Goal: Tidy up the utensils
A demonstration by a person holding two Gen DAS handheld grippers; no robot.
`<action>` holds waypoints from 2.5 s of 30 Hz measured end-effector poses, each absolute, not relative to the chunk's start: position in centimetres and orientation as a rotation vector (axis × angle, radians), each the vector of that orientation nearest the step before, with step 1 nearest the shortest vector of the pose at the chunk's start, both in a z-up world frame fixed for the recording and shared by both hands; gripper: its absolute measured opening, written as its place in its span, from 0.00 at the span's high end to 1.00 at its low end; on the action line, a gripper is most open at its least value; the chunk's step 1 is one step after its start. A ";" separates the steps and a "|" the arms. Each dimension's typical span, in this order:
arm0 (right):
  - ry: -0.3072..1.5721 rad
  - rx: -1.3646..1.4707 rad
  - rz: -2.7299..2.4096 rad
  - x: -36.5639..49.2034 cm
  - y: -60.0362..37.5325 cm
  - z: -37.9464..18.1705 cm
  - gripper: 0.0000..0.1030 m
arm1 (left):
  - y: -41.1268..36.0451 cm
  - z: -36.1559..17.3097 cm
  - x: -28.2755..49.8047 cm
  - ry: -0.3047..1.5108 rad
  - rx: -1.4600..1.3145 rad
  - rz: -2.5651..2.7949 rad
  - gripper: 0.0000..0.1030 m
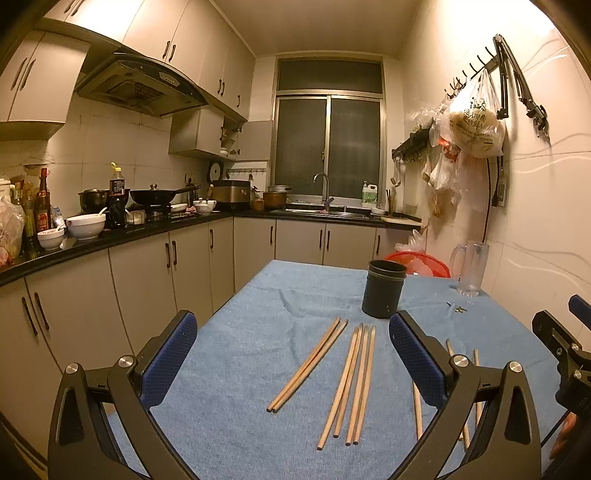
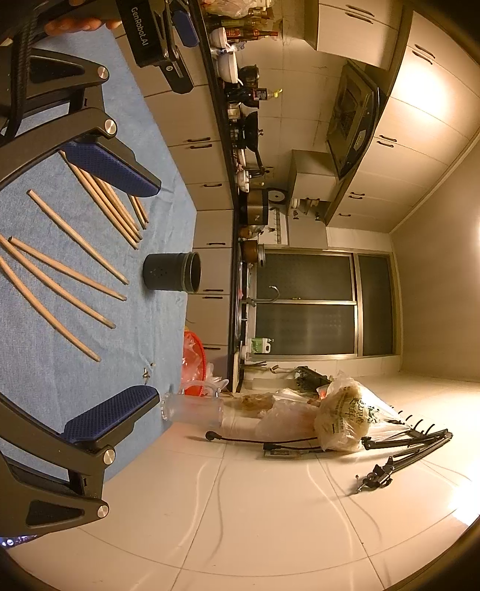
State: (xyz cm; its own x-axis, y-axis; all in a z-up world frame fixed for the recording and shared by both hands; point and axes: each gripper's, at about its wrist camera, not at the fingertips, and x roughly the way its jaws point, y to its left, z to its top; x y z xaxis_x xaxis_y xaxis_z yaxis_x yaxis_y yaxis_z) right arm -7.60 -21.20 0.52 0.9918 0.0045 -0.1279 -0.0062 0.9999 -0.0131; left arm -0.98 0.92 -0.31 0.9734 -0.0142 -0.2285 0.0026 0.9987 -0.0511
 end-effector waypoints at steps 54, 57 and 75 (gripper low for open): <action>0.410 0.062 -0.035 0.4 -26.3 1.1 0.00 | 0.7 -2.3 6.2 0.499 -0.004 -0.060 0.00; 0.482 0.082 -0.039 2.1 -27.5 1.2 0.00 | 1.2 -2.0 7.6 0.524 -0.023 -0.088 0.00; 1.255 0.529 0.056 15.8 -35.5 -6.7 0.76 | -2.4 -2.7 23.0 1.045 0.069 -0.273 0.31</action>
State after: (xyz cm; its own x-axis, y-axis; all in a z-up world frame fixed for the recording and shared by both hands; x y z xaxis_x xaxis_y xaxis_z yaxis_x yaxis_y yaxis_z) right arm 15.75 -35.45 -6.73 0.3257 0.3235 -0.8884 0.2434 0.8793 0.4094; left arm 22.98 -2.41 -2.74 0.4714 -0.1900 -0.8612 0.2549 0.9642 -0.0732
